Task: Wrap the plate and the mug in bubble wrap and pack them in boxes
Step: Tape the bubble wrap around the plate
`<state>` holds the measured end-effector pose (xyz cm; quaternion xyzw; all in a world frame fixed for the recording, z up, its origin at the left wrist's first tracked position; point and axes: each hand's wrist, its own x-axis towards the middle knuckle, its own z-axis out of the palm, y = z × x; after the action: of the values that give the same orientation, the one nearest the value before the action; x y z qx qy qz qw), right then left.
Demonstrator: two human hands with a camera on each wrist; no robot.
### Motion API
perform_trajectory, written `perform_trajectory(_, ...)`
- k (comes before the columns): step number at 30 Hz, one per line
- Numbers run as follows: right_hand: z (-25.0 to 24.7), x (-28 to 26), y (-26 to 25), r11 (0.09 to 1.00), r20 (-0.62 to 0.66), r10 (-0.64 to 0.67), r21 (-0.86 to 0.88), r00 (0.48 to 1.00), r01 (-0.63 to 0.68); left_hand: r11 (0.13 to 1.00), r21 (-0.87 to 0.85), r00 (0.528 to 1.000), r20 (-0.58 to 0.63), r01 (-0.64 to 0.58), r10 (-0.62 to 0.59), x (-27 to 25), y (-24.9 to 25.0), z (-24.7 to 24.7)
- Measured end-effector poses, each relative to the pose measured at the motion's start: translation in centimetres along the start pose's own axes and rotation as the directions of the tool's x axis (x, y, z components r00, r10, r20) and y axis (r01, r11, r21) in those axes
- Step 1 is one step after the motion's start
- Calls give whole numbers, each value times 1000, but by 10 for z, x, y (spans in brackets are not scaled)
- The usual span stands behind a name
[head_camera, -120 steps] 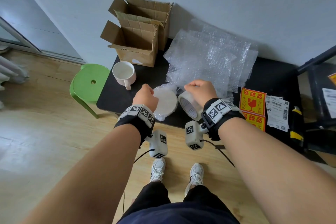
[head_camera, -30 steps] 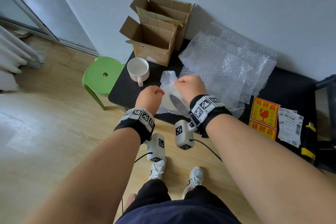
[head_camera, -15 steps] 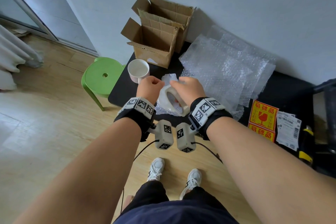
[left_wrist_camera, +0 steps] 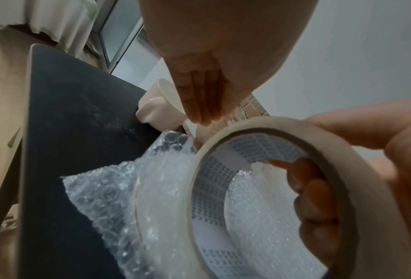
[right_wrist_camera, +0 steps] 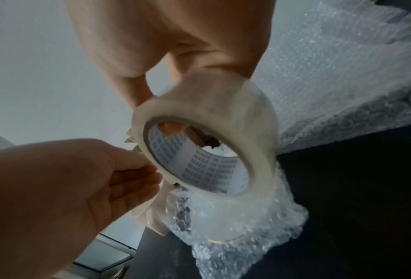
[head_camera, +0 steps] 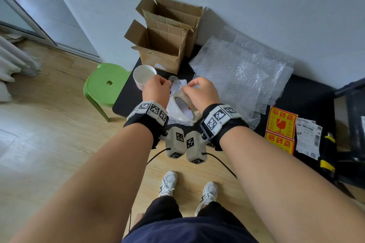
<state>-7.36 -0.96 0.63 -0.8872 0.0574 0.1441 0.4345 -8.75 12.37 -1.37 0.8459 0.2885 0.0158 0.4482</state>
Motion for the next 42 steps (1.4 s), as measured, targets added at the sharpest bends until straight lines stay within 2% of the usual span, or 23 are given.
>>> perform_trajectory(4, 3, 1, 3, 994, -13, 9, -107, 1000, -10, 999, -45, 1000, 11, 13, -12, 8, -1, -3)
perform_trajectory(7, 5, 1, 4, 995, -24, 53, -79, 998, -55, 1000, -21, 999, 53, -5, 6, 12, 3, -6)
perform_trajectory(13, 5, 2, 6, 979, 35, -22, -202, 999, 28, 969, 243, 993, 102, 32, -58, 5, -11, -6)
perform_trajectory(18, 5, 6, 4, 989, 57, -16, -146, 998, 25, 976, 192, 981, 141, 103, -131, 12, -23, 5)
perform_trajectory(25, 5, 11, 6, 990, 73, -15, -141, 997, 25, 964, 178, 930, 277, 195, -240, 24, -32, 19)
perform_trajectory(30, 10, 15, 5, 991, 59, -38, -127, 998, 45, 934, 294, 908, 301, 204, -293, 29, -29, 17)
perform_trajectory(33, 11, 15, 6, 992, 48, -28, -118, 998, 34, 931, 337, 939, 249, 144, -236, 30, -30, 16)
perform_trajectory(36, 11, 16, 7, 992, 33, -27, -120, 999, 31, 967, 253, 982, 182, -6, -42, 29, -33, 11)
perform_trajectory(38, 11, 17, 6, 993, 30, -30, -117, 999, 33, 969, 227, 967, 251, -100, 41, 25, -32, 11)
perform_trajectory(39, 11, 16, 6, 993, 32, -30, -116, 999, 34, 966, 236, 948, 318, -106, 27, 22, -30, 11)
perform_trajectory(41, 10, 16, 5, 993, 33, -26, -111, 999, 30, 971, 235, 894, 443, -44, -66, 18, -20, 13)
perform_trajectory(42, 10, 16, 5, 994, 34, -22, -107, 999, 26, 973, 229, 879, 459, 23, -129, 20, -17, 13)
